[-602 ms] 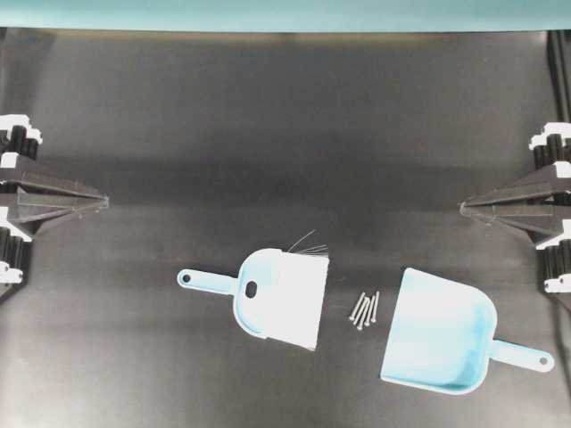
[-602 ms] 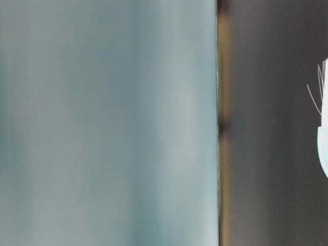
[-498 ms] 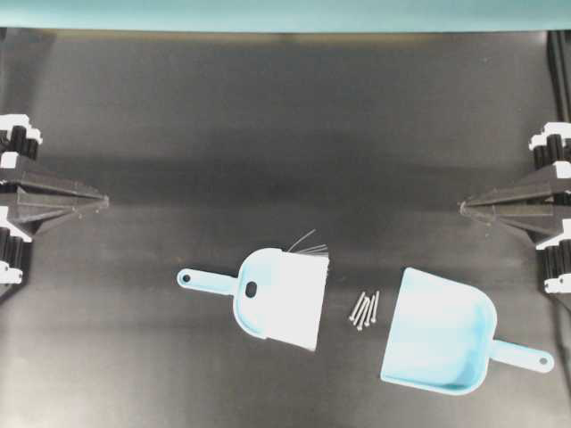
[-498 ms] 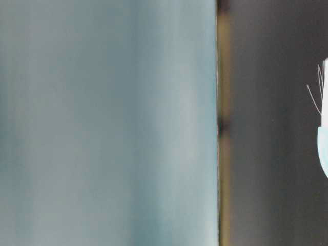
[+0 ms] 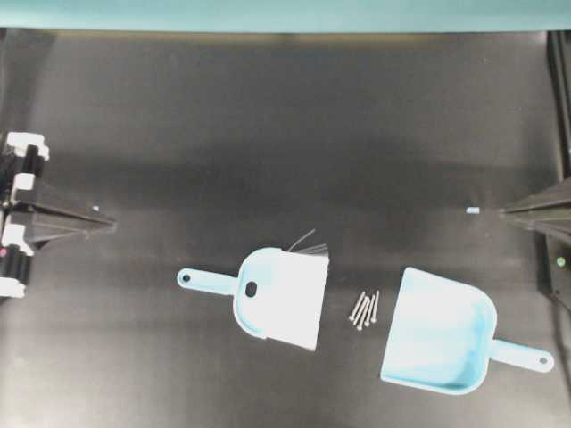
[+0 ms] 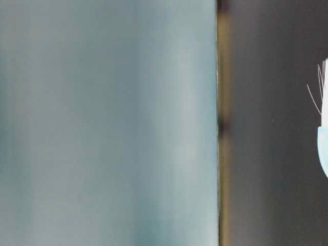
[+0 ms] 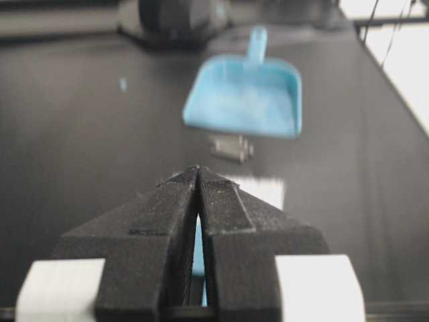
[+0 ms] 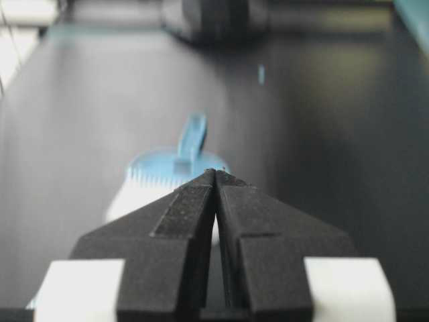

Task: Hold the dustpan with a person, while the left arm uses a hand brush to gather the screws into the dustpan.
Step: 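Move the left gripper toward the blue hand brush handle, then close the left gripper on the blue brush handle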

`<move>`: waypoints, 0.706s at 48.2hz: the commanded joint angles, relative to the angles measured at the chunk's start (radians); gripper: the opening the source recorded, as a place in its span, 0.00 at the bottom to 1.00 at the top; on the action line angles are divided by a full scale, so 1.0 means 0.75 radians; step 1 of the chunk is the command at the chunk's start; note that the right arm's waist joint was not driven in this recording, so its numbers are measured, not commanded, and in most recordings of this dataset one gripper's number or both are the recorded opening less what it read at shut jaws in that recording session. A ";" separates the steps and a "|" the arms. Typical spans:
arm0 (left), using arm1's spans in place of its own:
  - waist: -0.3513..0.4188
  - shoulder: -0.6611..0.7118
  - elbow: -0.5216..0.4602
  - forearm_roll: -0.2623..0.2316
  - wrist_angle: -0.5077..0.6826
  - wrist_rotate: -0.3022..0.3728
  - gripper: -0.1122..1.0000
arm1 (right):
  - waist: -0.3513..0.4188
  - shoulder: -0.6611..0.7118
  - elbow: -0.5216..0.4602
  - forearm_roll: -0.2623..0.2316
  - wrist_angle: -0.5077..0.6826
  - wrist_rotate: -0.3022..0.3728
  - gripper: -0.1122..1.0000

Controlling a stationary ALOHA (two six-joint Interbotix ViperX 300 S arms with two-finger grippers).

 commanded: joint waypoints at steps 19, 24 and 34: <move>-0.004 0.434 -0.006 0.004 0.004 -0.002 0.43 | 0.000 -0.200 0.082 0.000 0.303 0.012 0.10; -0.020 0.560 -0.008 0.006 -0.092 -0.002 0.70 | 0.000 -0.223 0.086 0.000 0.301 0.010 0.10; -0.014 0.824 0.059 0.004 -0.587 -0.002 0.84 | 0.000 -0.260 0.106 0.000 0.250 0.010 0.10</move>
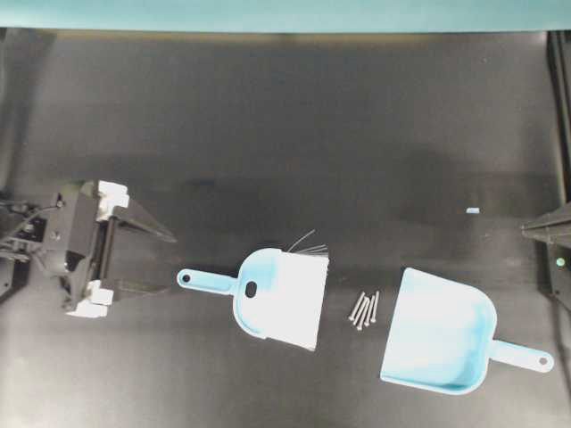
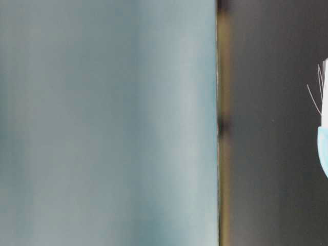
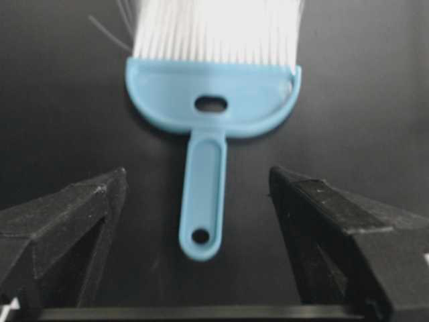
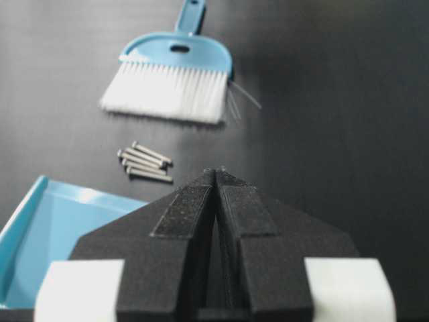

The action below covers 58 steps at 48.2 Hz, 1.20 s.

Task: Hold the dustpan with a person, while the left arm uses a hand brush to gather the screws into the dustpan.
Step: 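Close the left gripper on the blue brush handle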

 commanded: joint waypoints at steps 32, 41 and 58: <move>0.018 0.884 -0.153 0.004 -0.716 -0.006 0.85 | 0.000 -0.006 0.035 0.000 -0.110 0.008 0.10; -0.002 0.929 -0.207 0.006 -0.663 0.010 0.85 | 0.000 -0.004 0.037 0.000 -0.108 0.008 0.10; -0.025 0.933 -0.237 0.006 -0.481 -0.004 0.78 | 0.000 -0.004 0.037 0.000 -0.104 -0.012 0.10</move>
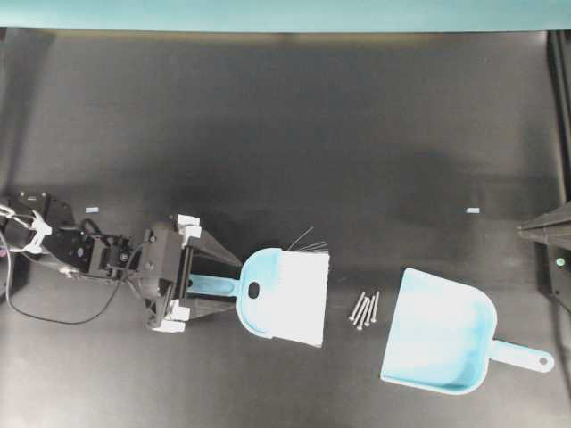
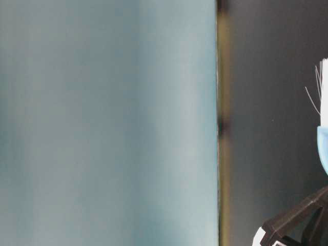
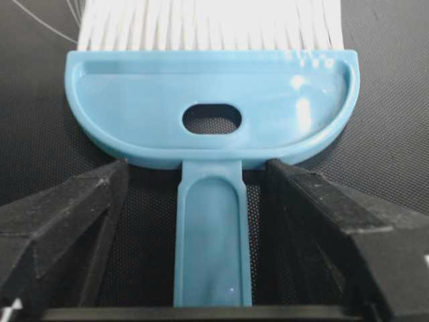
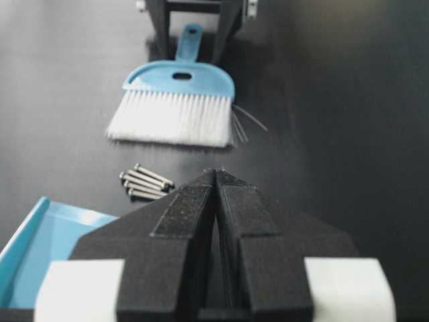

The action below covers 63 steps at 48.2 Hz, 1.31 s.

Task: Hold the dustpan with a person, while the left arm uses a hand brush to gather the screws into the dustpan.
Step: 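Close the left gripper on the blue brush handle, then lift the brush with the left gripper and swing it toward the screws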

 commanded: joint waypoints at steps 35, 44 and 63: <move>0.033 -0.646 -0.313 0.004 1.252 0.070 0.37 | 0.000 0.008 -0.008 0.000 -0.002 -0.006 0.10; 0.065 -0.667 -0.522 0.004 1.694 0.192 0.37 | 0.000 0.010 -0.008 0.000 -0.004 -0.006 0.10; 0.055 -0.376 -1.029 0.004 2.456 0.335 0.37 | 0.000 0.008 -0.008 0.000 -0.002 -0.006 0.10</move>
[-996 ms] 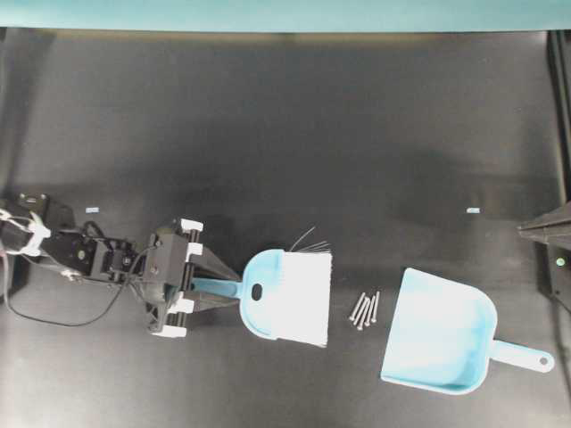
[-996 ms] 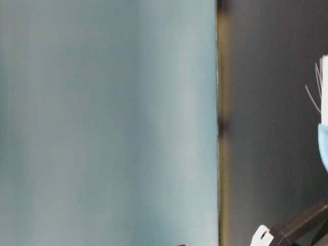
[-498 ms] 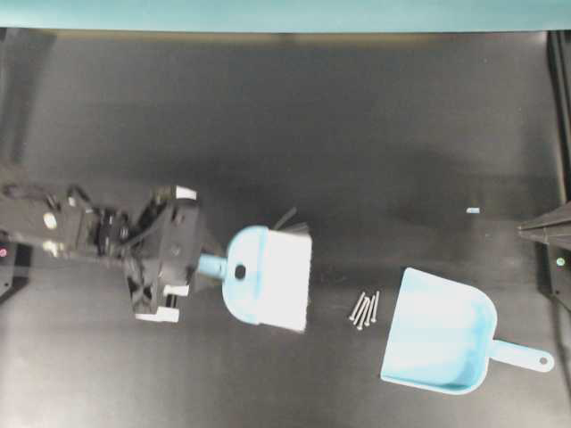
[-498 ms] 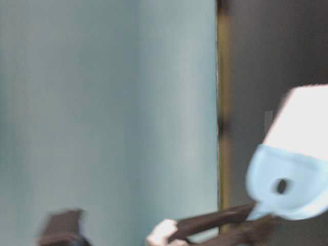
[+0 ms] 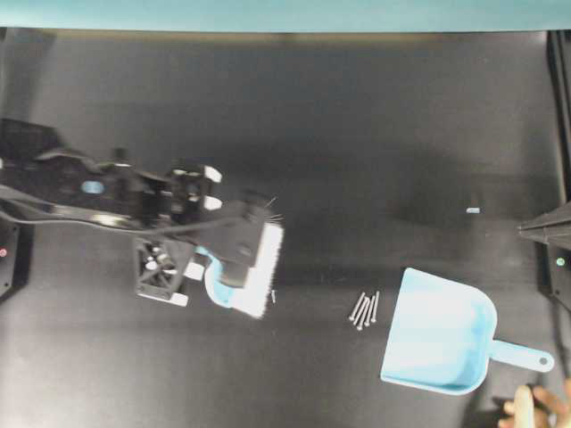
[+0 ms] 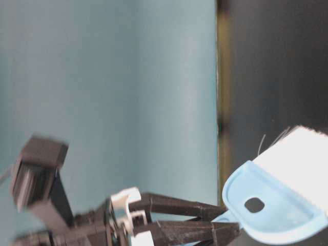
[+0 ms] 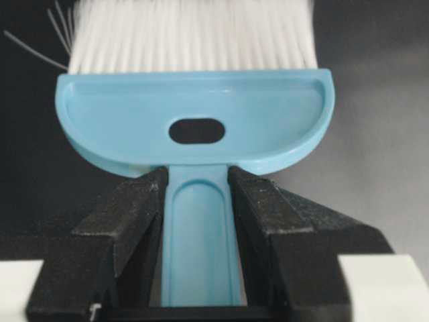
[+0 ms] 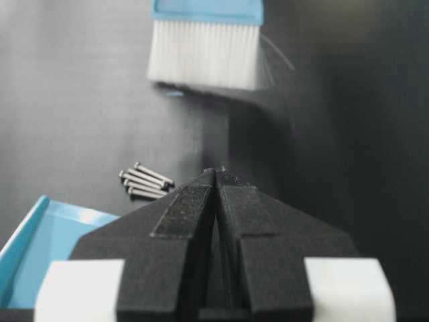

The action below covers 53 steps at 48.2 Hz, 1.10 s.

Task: Hold the dustpan with a person, while the left arm uses a hand brush to gather the screws into the dustpan.
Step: 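Lift the brush with the left gripper and swing it toward the screws, then sweep the screws with the brush toward the dustpan held by the person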

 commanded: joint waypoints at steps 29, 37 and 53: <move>0.020 0.450 -0.605 0.004 0.423 0.252 0.37 | 0.000 0.008 -0.008 0.000 -0.006 -0.006 0.10; 0.014 0.481 -0.648 0.004 0.352 0.260 0.37 | 0.000 0.008 -0.008 0.000 -0.006 -0.006 0.10; -0.010 0.542 -0.681 0.004 0.227 0.262 0.37 | 0.000 0.008 -0.008 0.000 -0.006 -0.006 0.10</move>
